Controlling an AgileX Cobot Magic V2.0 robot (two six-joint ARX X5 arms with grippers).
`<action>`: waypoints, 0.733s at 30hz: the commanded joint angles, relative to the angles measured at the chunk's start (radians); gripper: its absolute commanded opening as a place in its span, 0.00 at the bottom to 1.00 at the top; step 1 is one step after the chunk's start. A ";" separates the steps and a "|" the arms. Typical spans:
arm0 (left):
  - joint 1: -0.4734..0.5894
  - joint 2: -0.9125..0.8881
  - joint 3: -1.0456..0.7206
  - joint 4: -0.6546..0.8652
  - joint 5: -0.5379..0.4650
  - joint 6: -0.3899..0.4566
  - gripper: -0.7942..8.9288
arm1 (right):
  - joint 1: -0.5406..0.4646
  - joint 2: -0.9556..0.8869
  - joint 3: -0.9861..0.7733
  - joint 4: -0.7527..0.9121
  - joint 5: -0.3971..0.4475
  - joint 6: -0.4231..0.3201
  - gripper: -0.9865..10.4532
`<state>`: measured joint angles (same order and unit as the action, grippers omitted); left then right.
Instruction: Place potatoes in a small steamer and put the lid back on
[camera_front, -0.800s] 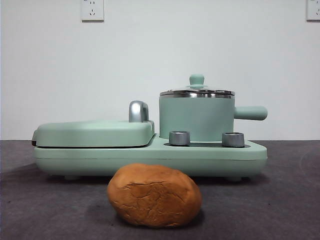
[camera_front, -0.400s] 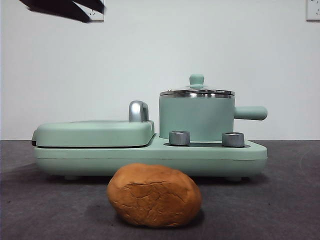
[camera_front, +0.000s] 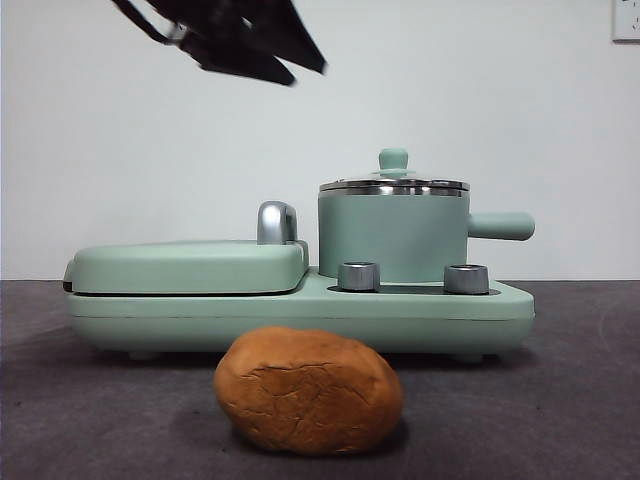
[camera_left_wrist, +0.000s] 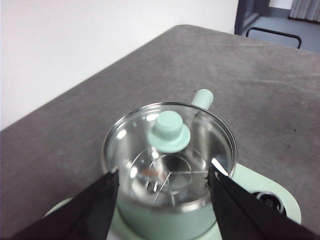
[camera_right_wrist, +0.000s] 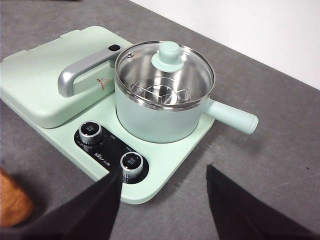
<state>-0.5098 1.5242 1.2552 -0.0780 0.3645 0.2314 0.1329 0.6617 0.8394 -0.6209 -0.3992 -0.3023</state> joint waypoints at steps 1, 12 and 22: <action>-0.027 0.080 0.071 0.015 -0.003 -0.007 0.37 | 0.004 0.004 0.019 0.005 0.000 0.015 0.32; -0.073 0.297 0.169 0.170 -0.003 -0.015 0.37 | 0.004 0.004 0.019 0.006 0.000 0.015 0.32; -0.075 0.421 0.264 0.180 -0.005 -0.043 0.37 | 0.004 0.004 0.019 0.006 0.000 0.015 0.32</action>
<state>-0.5755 1.9190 1.4864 0.0925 0.3618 0.1974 0.1329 0.6617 0.8394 -0.6209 -0.3992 -0.2985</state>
